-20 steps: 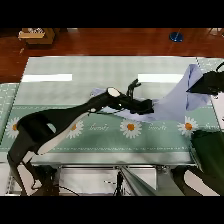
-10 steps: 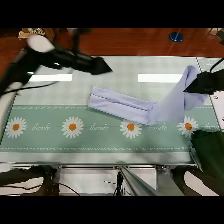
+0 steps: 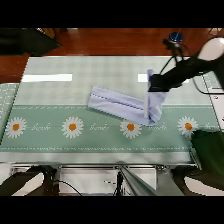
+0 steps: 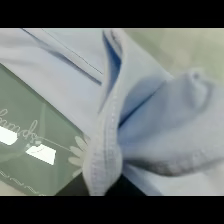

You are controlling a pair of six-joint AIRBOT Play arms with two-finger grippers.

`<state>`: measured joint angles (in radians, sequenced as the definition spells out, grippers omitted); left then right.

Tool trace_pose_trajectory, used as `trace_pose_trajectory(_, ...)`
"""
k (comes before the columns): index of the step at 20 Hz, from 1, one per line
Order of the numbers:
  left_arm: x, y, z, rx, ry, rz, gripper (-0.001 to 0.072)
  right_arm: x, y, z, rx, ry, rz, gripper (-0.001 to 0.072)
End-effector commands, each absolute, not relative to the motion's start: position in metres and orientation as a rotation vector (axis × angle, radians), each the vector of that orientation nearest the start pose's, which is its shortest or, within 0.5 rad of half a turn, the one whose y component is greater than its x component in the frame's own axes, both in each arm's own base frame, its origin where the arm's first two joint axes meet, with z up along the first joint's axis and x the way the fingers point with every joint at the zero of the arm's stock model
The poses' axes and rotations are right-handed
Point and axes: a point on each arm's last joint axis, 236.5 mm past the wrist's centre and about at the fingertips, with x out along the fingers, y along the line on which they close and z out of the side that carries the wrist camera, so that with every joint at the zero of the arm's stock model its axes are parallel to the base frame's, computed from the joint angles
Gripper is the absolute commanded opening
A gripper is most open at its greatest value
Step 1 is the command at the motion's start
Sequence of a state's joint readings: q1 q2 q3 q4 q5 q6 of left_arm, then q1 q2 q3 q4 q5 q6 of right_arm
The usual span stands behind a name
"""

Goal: Fold the shirts.

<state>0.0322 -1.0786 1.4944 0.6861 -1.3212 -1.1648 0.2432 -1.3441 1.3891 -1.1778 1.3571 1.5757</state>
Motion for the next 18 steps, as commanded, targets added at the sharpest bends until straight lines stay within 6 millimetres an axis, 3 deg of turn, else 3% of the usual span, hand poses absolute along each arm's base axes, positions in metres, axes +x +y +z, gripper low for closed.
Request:
trace_pose_trajectory(1, 0.325, -0.158, 0.279, -0.187, 0.71, -0.826, 0.002, 0.376, 0.243, 0.035, 0.186, 1.303, 0.494, 0.0024)
trace_pose_trajectory(6, 0.307, -0.16, 0.267, -0.181, 0.768, -0.854, 0.002, 0.386, 0.309, 0.01, 0.19, 1.217, 0.553, 0.0025)
trace_pose_trajectory(11, 0.295, -0.161, 0.239, -0.211, 0.842, -0.861, 0.0021, 0.404, 0.35, 0.024, 0.291, 1.078, 0.577, 0.0031)
trace_pose_trajectory(12, 0.292, -0.162, 0.231, -0.22, 0.86, -0.862, 0.0021, 0.407, 0.356, 0.031, 0.318, 1.048, 0.594, 0.0171)
trace_pose_trajectory(13, 0.29, -0.163, 0.225, -0.222, 0.873, -0.867, 0.0021, 0.408, 0.364, 0.038, 0.359, 1.03, 0.619, 0.0399)
trace_pose_trajectory(14, 0.288, -0.164, 0.218, -0.226, 0.889, -0.873, 0.002, 0.408, 0.37, 0.044, 0.385, 1.016, 0.647, 0.0527)
trace_pose_trajectory(18, 0.289, -0.166, 0.194, -0.255, 0.929, -0.866, 0.0021, 0.4, 0.383, 0.058, 0.399, 0.996, 0.736, 0.0544)
